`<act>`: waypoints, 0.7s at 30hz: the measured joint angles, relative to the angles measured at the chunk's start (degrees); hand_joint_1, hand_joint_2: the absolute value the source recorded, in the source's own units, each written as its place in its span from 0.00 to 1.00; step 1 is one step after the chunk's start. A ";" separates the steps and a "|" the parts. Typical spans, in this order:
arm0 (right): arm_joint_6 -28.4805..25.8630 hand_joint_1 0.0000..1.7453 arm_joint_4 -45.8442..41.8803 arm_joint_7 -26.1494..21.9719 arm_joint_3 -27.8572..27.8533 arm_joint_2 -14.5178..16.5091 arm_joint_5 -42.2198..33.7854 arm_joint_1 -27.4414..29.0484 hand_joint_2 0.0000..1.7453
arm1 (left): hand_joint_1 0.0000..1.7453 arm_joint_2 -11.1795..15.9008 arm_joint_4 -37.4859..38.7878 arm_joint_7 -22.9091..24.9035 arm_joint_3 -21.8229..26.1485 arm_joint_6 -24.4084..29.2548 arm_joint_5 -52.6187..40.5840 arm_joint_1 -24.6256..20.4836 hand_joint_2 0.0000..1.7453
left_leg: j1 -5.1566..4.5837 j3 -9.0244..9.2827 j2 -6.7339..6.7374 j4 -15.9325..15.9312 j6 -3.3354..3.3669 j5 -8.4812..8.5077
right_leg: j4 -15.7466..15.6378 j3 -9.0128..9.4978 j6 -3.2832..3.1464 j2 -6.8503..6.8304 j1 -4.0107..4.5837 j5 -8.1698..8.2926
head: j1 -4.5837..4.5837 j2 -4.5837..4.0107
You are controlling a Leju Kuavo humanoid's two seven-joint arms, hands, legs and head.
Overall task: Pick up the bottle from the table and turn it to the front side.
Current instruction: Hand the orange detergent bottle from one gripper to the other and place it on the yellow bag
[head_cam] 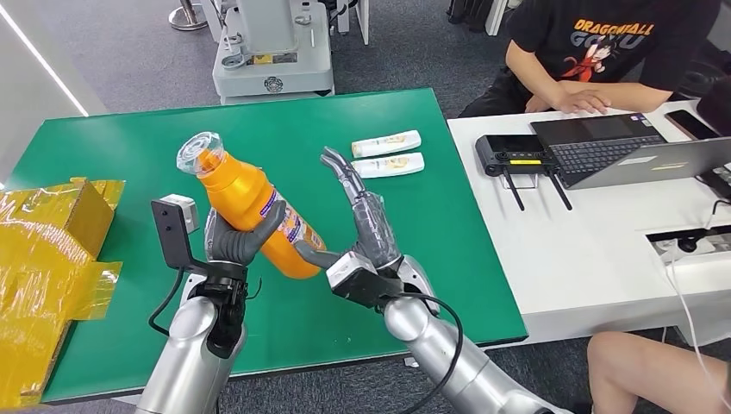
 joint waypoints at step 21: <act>-12.40 0.00 -39.54 -7.73 3.94 -2.76 -11.11 17.28 1.00 | 1.00 1.95 -5.37 0.22 6.17 4.67 -5.00 2.75 1.00 | 0.00 0.00 0.03 -0.04 0.00 0.00 | 0.00 0.01 0.00 0.03 0.00 -0.01 | 0.00 0.00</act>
